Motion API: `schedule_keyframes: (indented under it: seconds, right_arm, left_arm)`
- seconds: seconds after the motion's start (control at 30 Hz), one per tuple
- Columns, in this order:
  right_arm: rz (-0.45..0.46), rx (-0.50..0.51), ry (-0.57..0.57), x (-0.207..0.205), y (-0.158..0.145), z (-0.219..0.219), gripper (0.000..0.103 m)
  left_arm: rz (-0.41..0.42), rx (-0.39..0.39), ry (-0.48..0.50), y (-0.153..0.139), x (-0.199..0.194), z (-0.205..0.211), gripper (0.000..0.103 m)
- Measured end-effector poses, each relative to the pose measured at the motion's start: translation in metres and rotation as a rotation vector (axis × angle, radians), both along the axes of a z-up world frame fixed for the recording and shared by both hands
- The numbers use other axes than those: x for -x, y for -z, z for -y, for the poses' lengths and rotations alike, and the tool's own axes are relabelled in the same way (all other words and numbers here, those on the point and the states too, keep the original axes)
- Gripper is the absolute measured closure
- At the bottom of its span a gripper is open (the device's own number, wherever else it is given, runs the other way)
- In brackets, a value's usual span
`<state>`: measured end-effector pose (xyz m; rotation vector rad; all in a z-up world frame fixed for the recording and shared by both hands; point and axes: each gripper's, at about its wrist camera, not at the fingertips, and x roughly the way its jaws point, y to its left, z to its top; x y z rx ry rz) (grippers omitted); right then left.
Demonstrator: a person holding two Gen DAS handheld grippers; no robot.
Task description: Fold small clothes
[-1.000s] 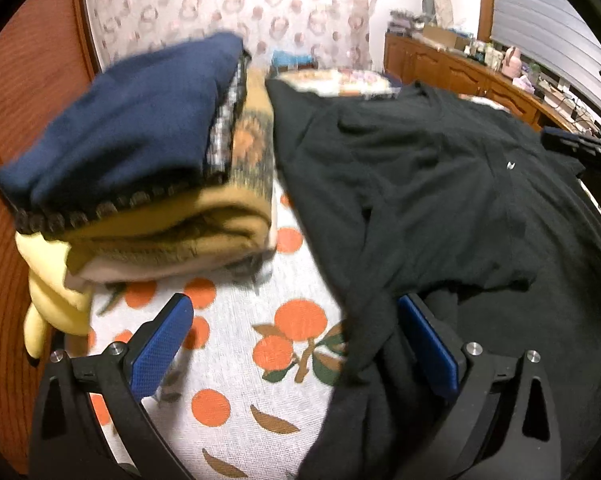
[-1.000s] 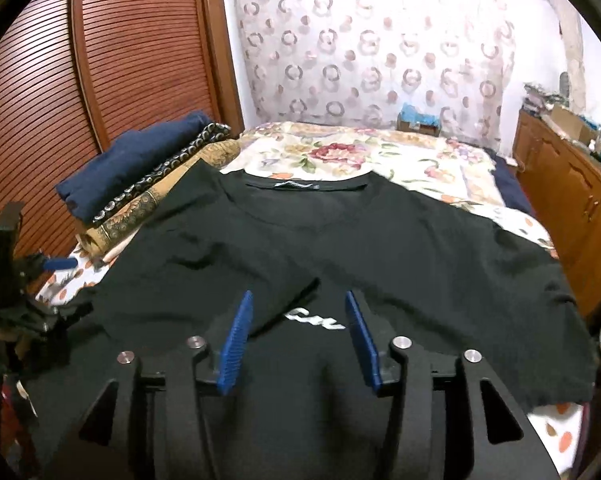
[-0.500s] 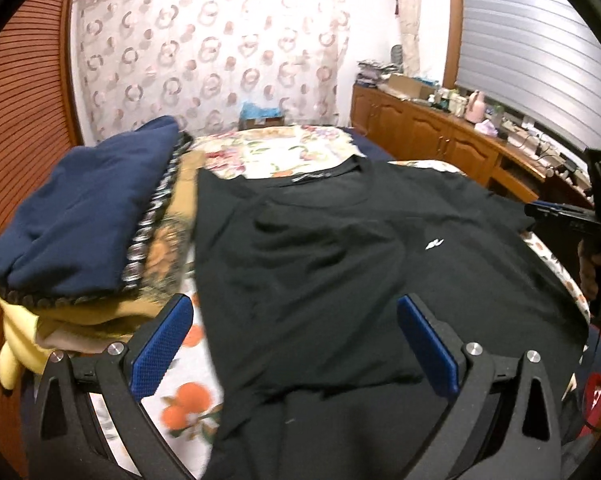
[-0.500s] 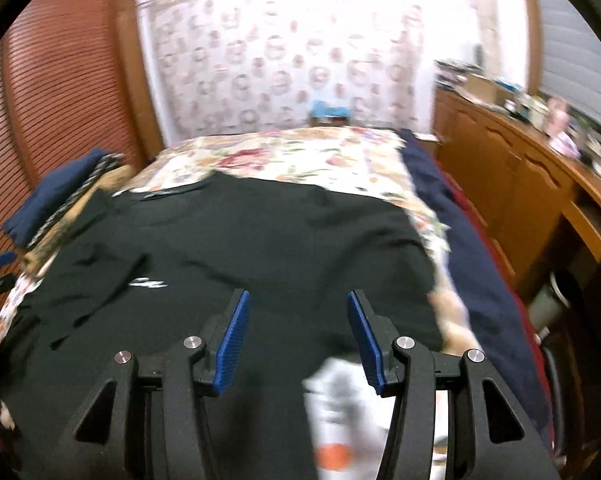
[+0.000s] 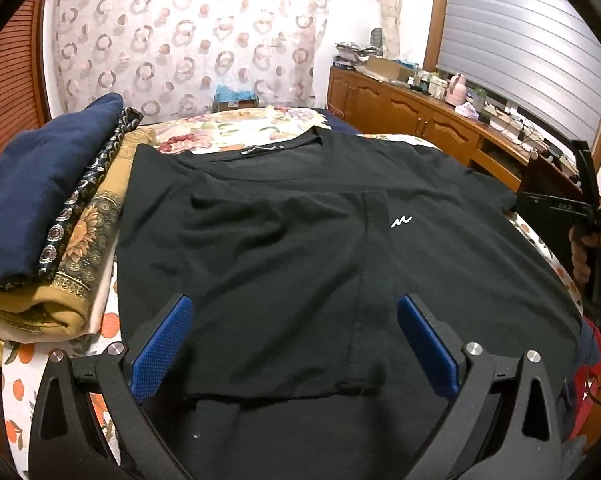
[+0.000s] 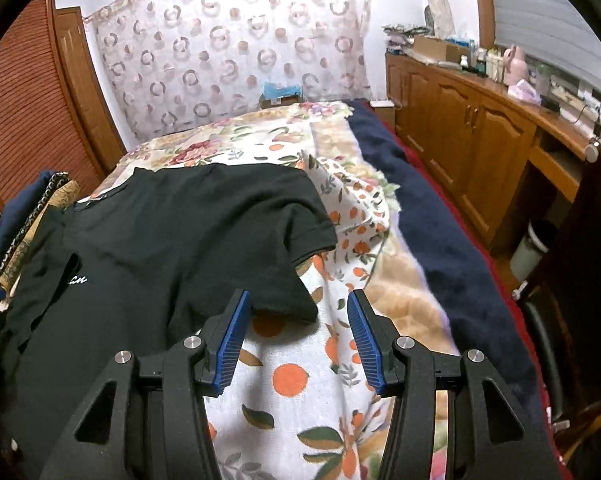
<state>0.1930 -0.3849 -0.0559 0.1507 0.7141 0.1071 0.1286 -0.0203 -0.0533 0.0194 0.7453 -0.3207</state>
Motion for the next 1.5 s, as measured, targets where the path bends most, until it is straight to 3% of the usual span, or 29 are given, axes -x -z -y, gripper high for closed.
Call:
schedule_keyframes:
  seconds: [0.33, 0.4, 0.47, 0.57, 0.73, 0.87, 1.03, 1.07, 1.1, 1.17, 1.27, 1.4, 1.5]
  right_arm:
    - [-0.067, -0.063, -0.031, -0.036, 0.007, 0.008, 0.051]
    - [-0.060, -0.033, -0.042, -0.041, 0.007, 0.003, 0.066]
    - [-0.054, -0.005, -0.054, -0.040, 0.006, -0.001, 0.090]
    - [-0.003, 0.065, -0.074, -0.040, -0.001, -0.010, 0.095]
    - [0.115, 0.087, -0.099, -0.030, -0.034, -0.026, 0.095]
    - [0.192, 0.082, -0.193, -0.016, -0.059, -0.055, 0.095]
    - [0.177, 0.049, -0.318, 0.005, -0.059, -0.085, 0.095]
    - [0.169, 0.053, -0.330, 0.008, -0.056, -0.086, 0.089]
    - [0.163, 0.065, -0.329, 0.011, -0.054, -0.084, 0.083]
    - [0.155, 0.076, -0.320, 0.016, -0.049, -0.076, 0.063]
    - [0.151, 0.074, -0.280, 0.018, -0.045, -0.058, 0.059]
    - [0.169, -0.006, -0.233, 0.024, -0.048, -0.034, 0.059]
    - [0.141, 0.010, -0.171, 0.009, -0.044, -0.030, 0.059]
  left_arm:
    - [0.011, 0.010, 0.005, -0.003, 0.007, 0.001, 0.001]
    - [0.013, 0.017, 0.003, -0.003, 0.009, 0.000, 0.001]
    - [0.015, 0.021, 0.002, -0.004, 0.010, -0.002, 0.001]
    - [0.022, 0.024, -0.004, -0.005, 0.013, -0.005, 0.001]
    - [0.030, 0.044, -0.018, -0.007, 0.014, -0.010, 0.001]
    - [0.033, 0.051, -0.024, -0.008, 0.015, -0.012, 0.001]
    - [0.038, 0.054, -0.021, -0.009, 0.017, -0.013, 0.001]
    - [0.040, 0.052, -0.019, -0.010, 0.017, -0.012, 0.001]
    - [0.042, 0.050, -0.018, -0.011, 0.017, -0.012, 0.001]
    - [0.046, 0.051, -0.017, -0.012, 0.018, -0.012, 0.001]
    - [0.064, 0.061, -0.021, -0.017, 0.021, -0.011, 0.001]
    - [0.089, 0.082, -0.029, -0.021, 0.023, -0.012, 0.001]
    - [0.092, 0.082, -0.026, -0.021, 0.023, -0.009, 0.001]
